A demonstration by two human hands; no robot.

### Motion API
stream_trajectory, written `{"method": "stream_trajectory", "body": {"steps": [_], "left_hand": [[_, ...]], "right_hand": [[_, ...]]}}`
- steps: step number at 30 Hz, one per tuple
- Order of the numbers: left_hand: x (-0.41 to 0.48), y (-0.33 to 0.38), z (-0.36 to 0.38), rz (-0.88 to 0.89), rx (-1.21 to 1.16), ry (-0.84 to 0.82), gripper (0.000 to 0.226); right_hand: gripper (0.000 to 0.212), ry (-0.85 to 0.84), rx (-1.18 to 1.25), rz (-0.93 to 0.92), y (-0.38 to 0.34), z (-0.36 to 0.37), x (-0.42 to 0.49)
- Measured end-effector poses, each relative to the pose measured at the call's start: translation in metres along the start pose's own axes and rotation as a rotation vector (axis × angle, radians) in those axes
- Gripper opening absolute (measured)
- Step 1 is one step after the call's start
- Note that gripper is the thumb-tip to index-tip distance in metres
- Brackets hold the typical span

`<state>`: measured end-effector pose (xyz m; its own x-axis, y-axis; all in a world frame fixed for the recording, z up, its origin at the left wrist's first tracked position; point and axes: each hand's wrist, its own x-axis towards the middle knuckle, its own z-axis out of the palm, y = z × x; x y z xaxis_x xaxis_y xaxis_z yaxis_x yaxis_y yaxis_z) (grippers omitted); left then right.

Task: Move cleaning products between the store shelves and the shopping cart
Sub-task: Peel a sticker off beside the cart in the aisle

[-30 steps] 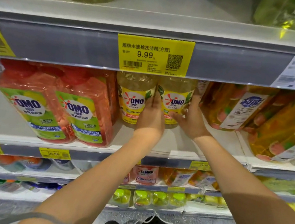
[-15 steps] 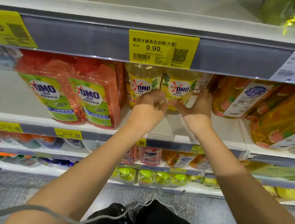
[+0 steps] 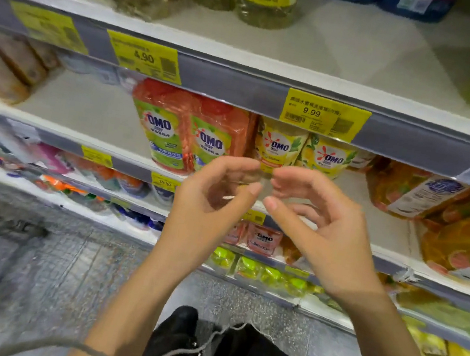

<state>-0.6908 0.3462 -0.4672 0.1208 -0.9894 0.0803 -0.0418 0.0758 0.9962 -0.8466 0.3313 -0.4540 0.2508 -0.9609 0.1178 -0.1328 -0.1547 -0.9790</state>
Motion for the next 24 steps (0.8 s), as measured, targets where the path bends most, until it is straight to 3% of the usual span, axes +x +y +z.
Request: {"method": "stream_trajectory", "body": {"steps": [9, 16, 24], "left_hand": [[-0.078, 0.031, -0.102, 0.024, -0.024, 0.438, 0.024], [-0.16, 0.042, -0.234, 0.041, 0.009, 0.775, 0.025], [-0.24, 0.048, -0.381, 0.054, 0.029, 1.081, 0.025]], "right_hand": [[0.029, -0.332, 0.044, -0.12, -0.048, 0.1, 0.007], [0.025, -0.659, 0.136, -0.208, -0.083, 0.267, -0.004], [0.027, -0.865, 0.243, -0.225, -0.116, 0.452, -0.029]]}}
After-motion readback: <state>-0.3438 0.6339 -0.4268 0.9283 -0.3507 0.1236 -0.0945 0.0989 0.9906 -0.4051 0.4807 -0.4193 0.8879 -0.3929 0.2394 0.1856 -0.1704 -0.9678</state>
